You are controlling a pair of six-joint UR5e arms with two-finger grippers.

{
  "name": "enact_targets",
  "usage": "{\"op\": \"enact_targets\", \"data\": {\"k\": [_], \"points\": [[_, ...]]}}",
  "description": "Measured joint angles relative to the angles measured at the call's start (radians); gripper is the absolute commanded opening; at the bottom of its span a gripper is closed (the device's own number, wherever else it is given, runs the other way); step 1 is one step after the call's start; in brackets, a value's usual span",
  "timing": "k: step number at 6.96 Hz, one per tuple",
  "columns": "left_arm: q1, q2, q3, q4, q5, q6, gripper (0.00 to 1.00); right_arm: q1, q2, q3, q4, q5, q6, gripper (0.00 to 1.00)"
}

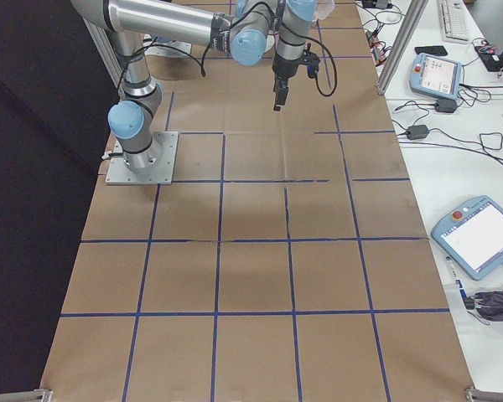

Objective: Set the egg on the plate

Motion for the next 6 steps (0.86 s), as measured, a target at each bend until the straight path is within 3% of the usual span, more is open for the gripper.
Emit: {"op": "enact_targets", "data": {"k": [1, 3, 6], "points": [[0.0, -0.002, -0.005, 0.005, 0.001, 0.0, 0.99, 0.0, 0.0, 0.0, 0.0, 0.0, 0.0, 1.0], [0.0, 0.012, 0.003, 0.004, 0.001, 0.0, 0.99, 0.0, 0.0, 0.0, 0.0, 0.0, 0.0, 1.0], [0.014, 0.141, 0.028, -0.034, 0.002, 0.0, 0.99, 0.0, 0.0, 0.0, 0.0, -0.001, 0.0, 1.0]]}}
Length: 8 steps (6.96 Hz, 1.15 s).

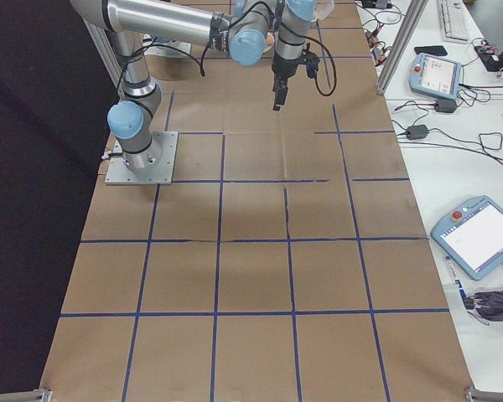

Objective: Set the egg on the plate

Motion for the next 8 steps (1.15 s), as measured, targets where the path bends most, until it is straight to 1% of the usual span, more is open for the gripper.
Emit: {"op": "enact_targets", "data": {"k": [1, 3, 5, 7, 8], "points": [[0.016, 0.028, 0.041, -0.043, -0.002, 0.001, 0.99, 0.0, 0.0, 0.0, 0.0, 0.001, 0.0, 1.0], [0.037, 0.005, 0.198, -0.176, -0.006, 0.01, 0.99, 0.0, 0.0, 0.0, 0.0, 0.001, 0.0, 1.0], [0.051, -0.073, 0.339, -0.231, -0.006, 0.054, 1.0, 0.0, 0.0, 0.0, 0.0, 0.001, 0.0, 1.0], [0.095, -0.167, 0.463, -0.238, -0.004, 0.203, 1.0, 0.0, 0.0, 0.0, 0.001, 0.0, 0.0, 1.0], [0.124, -0.221, 0.529, -0.24, 0.0, 0.317, 1.0, 0.0, 0.0, 0.0, 0.001, 0.001, 0.0, 1.0]]}}
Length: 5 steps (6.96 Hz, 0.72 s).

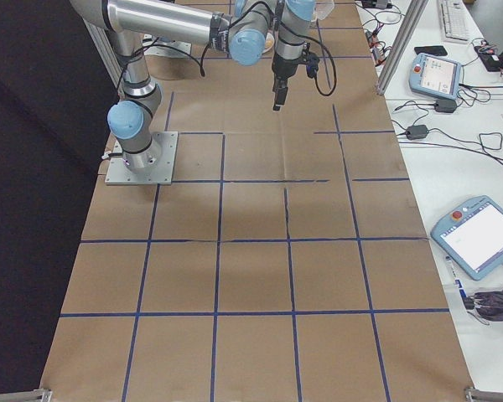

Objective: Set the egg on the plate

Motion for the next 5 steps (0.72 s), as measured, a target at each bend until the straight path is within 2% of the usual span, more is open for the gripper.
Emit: {"op": "enact_targets", "data": {"k": [3, 5], "points": [[0.091, -0.148, 0.185, -0.037, 0.012, 0.364, 1.0, 0.0, 0.0, 0.0, -0.001, 0.0, 0.0, 1.0], [0.102, -0.242, 0.253, -0.04, 0.053, 0.642, 1.0, 0.0, 0.0, 0.0, -0.001, 0.0, 0.0, 1.0]]}}
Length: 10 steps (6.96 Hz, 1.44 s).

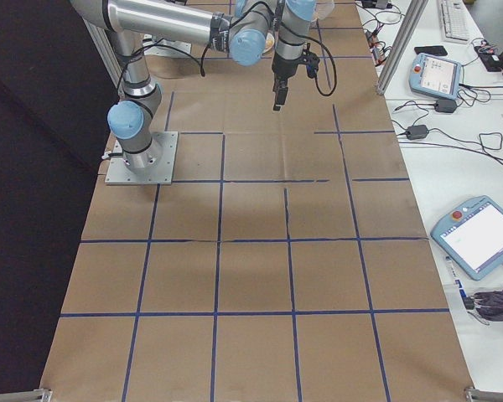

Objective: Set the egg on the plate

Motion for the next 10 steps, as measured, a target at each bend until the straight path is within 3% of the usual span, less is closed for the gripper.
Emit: {"op": "enact_targets", "data": {"k": [3, 7, 10], "points": [[-0.045, -0.086, 0.02, 0.01, 0.01, 0.268, 1.0, 0.0, 0.0, 0.0, 0.001, 0.0, 0.0, 1.0], [-0.06, -0.167, 0.022, 0.131, 0.003, 0.369, 1.0, 0.0, 0.0, 0.0, 0.001, 0.0, 0.0, 1.0], [-0.056, -0.2, 0.028, 0.148, 0.004, 0.41, 0.99, 0.0, 0.0, 0.0, 0.0, 0.0, 0.0, 1.0]]}}
